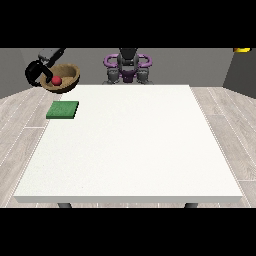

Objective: Pick the cup and pour the ball into the bowl, then pick the bowl and place it on the pad

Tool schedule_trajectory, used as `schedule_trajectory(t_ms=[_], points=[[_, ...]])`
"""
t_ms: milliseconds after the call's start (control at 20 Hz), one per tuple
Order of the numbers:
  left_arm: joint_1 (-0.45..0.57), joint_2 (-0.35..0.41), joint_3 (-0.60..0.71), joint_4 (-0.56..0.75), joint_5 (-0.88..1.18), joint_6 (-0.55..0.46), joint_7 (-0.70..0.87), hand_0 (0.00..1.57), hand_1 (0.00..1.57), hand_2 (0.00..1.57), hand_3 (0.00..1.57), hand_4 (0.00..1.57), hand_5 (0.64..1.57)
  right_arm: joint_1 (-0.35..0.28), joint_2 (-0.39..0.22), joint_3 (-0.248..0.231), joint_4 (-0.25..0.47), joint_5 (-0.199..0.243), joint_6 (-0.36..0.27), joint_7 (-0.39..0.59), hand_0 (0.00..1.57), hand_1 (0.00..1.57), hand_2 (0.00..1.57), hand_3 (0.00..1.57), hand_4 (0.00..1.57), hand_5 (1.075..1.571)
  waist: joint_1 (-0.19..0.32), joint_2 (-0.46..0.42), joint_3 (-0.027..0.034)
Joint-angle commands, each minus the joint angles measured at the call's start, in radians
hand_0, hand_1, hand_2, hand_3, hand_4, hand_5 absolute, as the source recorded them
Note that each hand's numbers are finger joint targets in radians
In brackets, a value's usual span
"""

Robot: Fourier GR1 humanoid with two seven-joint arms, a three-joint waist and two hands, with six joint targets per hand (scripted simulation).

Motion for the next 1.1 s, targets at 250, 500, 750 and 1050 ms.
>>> schedule_trajectory(t_ms=[250,500,750,1050], points=[[0.031,0.045,0.006,0.072,0.001,-0.012,-0.079,0.0,0.0,0.0,0.0,1.21,1.555,-0.002,-0.016,-0.022,0.015,-0.001,0.063,-0.023,1.57,1.57,1.57,0.38,1.12,1.568,-0.026,0.03,0.0012],[-0.023,0.09,0.025,0.059,0.037,-0.032,-0.096,0.0,0.0,0.0,0.0,1.21,1.551,-0.068,0.018,-0.094,0.104,-0.046,0.006,-0.08,1.57,1.57,1.57,0.49,1.07,1.567,0.024,0.14,0.0016],[0.031,0.046,-0.006,0.029,0.034,-0.044,-0.128,0.0,0.0,0.0,0.0,1.21,1.555,-0.035,0.082,-0.096,0.156,-0.052,0.013,-0.158,1.57,1.57,1.57,0.54,1.02,1.571,0.032,0.12,0.0018],[0.005,0.079,0.001,0.033,0.06,-0.021,-0.077,0.0,0.0,0.0,0.0,1.19,1.561,-0.084,-0.001,-0.168,0.228,-0.107,0.042,-0.094,1.57,1.57,1.57,0.88,0.71,1.571,0.023,0.125,0.002]])
